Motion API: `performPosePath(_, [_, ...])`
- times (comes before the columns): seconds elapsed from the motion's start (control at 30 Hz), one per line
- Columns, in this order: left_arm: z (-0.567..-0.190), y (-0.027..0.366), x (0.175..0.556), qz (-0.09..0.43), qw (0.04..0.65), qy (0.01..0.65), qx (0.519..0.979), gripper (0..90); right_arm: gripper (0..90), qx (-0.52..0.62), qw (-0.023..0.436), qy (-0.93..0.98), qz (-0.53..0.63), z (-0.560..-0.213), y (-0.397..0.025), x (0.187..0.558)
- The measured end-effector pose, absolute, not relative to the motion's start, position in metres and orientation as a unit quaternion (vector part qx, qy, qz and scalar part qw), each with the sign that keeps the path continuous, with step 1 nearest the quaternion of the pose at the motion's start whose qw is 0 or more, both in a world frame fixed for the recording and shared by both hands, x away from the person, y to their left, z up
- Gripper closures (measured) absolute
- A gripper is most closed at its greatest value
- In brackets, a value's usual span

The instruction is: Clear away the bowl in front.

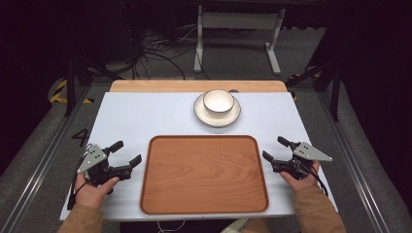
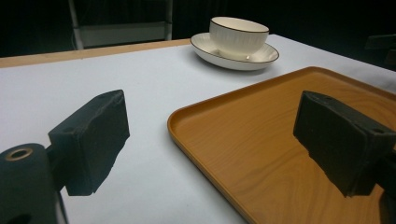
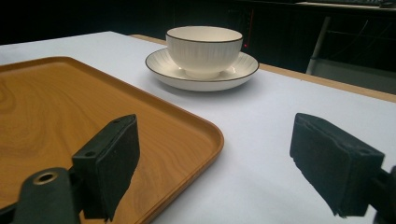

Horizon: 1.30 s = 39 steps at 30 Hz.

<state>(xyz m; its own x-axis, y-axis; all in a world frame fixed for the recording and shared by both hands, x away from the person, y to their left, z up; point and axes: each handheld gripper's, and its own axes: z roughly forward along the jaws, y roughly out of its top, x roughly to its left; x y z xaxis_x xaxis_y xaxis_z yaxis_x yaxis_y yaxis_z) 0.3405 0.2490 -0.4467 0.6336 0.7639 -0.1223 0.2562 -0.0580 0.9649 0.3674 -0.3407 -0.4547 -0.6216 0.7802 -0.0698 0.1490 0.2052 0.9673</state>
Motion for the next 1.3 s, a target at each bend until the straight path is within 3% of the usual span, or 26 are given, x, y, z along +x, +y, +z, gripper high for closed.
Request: performPosePath(1.3, [-0.394, 0.250, 0.335, 0.244, 0.590, 0.376, 0.671, 14.2, 15.5, 0.323, 0.289, 0.730, 0.529, -0.454, -0.338, 0.370])
